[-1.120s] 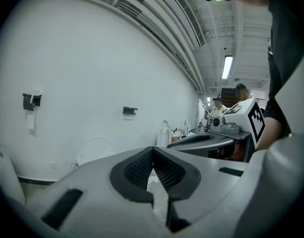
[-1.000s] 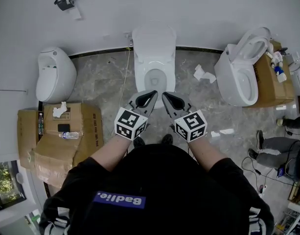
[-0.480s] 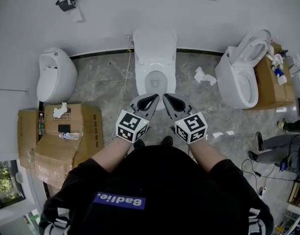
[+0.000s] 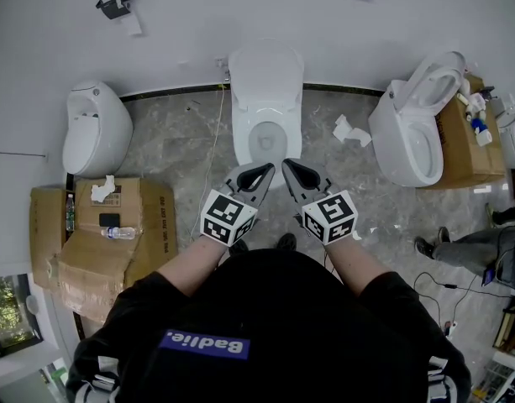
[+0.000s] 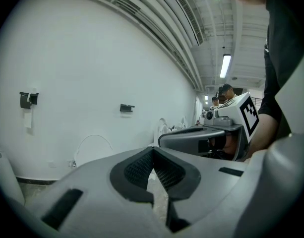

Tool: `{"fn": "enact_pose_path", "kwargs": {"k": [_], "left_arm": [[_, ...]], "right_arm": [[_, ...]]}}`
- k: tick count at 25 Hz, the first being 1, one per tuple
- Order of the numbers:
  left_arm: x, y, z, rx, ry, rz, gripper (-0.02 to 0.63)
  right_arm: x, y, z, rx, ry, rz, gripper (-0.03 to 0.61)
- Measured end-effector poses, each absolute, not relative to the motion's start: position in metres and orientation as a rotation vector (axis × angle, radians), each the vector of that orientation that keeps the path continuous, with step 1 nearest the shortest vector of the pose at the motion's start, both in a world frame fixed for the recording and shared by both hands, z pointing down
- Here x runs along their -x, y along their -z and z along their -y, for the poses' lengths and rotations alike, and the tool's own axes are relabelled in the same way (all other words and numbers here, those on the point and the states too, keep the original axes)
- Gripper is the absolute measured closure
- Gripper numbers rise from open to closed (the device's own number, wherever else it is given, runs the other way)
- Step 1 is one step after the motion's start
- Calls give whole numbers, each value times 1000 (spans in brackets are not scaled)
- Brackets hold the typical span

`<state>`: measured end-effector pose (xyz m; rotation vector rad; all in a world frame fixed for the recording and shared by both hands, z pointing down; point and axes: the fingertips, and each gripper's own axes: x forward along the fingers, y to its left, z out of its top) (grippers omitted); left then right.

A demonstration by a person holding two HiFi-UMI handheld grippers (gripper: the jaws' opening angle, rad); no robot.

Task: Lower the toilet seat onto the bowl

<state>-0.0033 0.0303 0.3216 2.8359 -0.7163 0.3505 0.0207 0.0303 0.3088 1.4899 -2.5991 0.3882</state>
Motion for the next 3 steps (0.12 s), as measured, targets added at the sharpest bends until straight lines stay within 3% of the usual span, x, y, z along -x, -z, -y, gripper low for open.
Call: {"fn": "enact_pose_path", "kwargs": {"k": [3], "left_arm": [[2,-323,-31,-2837,-359,709,597]], "right_arm": [[-21,-309,-29,-1487,-386,2598,549]]}}
